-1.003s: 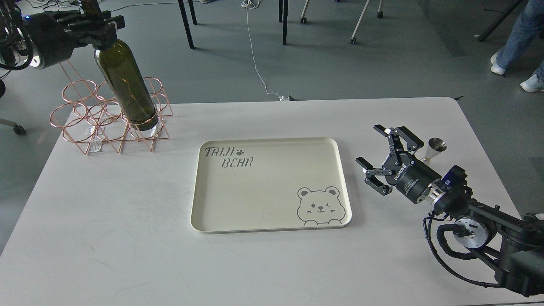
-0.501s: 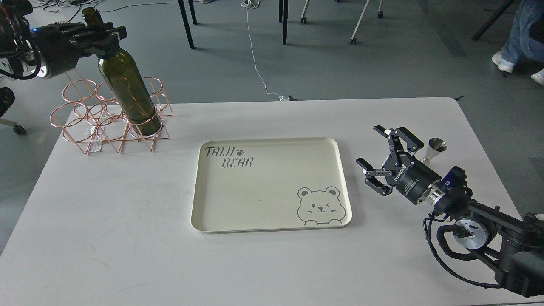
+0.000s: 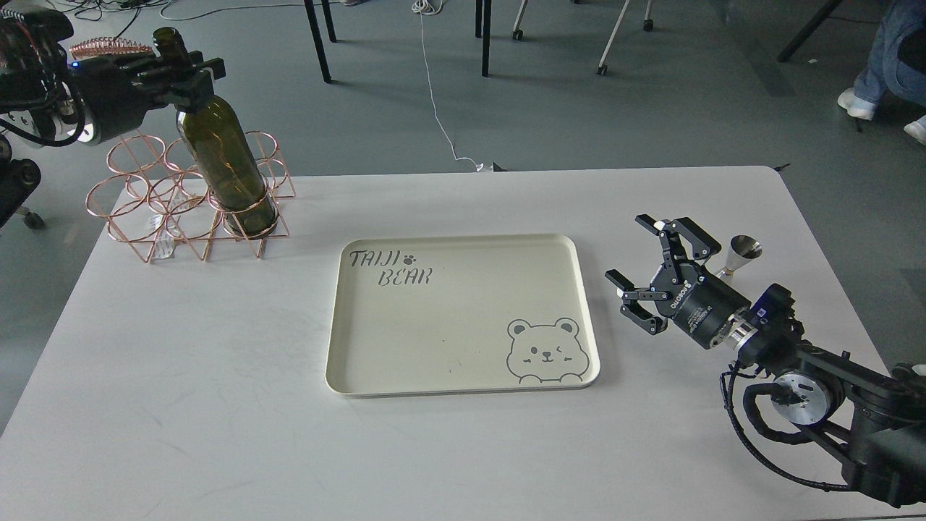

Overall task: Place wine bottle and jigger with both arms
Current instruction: 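Lower the wine bottle into a slot of the copper rack, then open the left gripper and release the bottle in the rack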

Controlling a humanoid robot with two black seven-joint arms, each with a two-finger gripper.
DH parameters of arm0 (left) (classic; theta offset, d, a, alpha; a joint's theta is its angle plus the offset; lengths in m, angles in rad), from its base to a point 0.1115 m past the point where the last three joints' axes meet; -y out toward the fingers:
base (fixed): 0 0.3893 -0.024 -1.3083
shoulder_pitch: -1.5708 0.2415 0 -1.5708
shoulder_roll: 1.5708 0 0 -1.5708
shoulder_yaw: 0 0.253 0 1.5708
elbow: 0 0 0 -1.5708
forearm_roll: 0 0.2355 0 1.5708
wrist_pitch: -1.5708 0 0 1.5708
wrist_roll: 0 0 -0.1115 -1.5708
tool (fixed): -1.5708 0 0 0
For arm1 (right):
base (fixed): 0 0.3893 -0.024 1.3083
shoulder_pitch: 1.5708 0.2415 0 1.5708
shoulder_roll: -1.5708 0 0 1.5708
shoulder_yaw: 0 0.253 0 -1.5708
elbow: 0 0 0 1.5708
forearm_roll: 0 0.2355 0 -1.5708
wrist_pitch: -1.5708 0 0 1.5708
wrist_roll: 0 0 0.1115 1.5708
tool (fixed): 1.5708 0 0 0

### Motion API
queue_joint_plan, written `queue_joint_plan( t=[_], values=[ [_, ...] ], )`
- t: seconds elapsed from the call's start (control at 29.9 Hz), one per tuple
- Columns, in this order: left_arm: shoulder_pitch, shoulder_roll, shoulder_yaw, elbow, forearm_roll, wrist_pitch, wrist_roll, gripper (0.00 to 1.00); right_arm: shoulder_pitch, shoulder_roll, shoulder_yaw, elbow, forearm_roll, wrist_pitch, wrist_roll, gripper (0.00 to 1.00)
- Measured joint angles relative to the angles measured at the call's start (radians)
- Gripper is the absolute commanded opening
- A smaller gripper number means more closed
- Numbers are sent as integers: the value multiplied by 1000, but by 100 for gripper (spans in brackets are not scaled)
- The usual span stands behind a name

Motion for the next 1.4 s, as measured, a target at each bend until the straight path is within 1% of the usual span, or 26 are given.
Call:
queue_joint_plan(
  t=[0.27,0.7,0.94,1.14,1.24,1.34,1.4],
  values=[
    [0,-17,9,22,0,-1,0,30,-3,-1,0,0,1,0,0,98],
    [0,-41,17,90,-5,-1,-1,30,-15,0,0,3,0,0,0,98],
    [0,-42,18,93,-5,-1,-1,33,-16,0,0,3,0,0,0,98],
    [-1,-49,19,99,-5,1,0,46,-16,0,0,3,0,0,0,98],
    [-1,-53,19,109,-5,1,0,58,-16,0,0,3,0,0,0,98],
    [-1,-54,19,111,-5,1,0,64,-16,0,0,3,0,0,0,98],
    [-1,-54,19,111,-5,1,0,73,-16,0,0,3,0,0,0,98]
  ],
)
